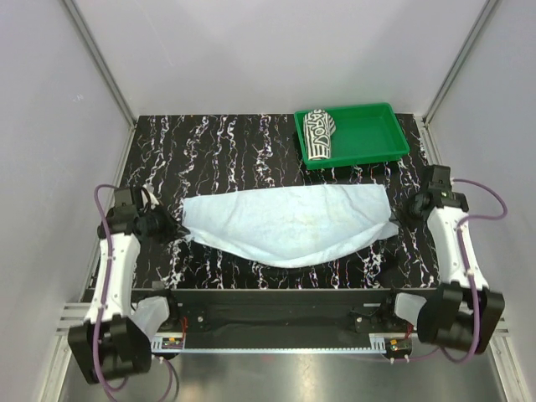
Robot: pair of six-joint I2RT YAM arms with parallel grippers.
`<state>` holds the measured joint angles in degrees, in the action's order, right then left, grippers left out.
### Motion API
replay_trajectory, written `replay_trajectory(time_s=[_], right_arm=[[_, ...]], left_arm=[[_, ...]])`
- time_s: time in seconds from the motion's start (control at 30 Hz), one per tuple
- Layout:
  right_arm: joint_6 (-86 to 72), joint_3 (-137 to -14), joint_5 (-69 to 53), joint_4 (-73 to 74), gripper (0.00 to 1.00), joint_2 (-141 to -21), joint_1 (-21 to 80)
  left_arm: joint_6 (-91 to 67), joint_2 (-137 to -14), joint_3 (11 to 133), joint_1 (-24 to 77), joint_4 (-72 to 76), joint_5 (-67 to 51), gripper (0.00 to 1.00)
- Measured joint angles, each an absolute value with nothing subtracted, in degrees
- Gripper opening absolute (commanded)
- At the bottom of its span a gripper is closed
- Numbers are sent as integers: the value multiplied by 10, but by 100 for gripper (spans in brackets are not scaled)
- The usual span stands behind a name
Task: Roll the towels
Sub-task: Fold the towel
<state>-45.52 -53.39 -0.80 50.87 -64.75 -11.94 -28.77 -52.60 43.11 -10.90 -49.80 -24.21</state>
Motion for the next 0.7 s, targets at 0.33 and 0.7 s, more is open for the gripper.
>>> replay_trajectory(time_s=[0.33,0.7], right_arm=[[-457,-678,-42,424,0,-862,-120],[-447,-807,-57,395,0,-1033,-120]], left_arm=[[-310,-746,533,-117,-394,-241,0],[-329,-926,655,-117,-357,-227,0]])
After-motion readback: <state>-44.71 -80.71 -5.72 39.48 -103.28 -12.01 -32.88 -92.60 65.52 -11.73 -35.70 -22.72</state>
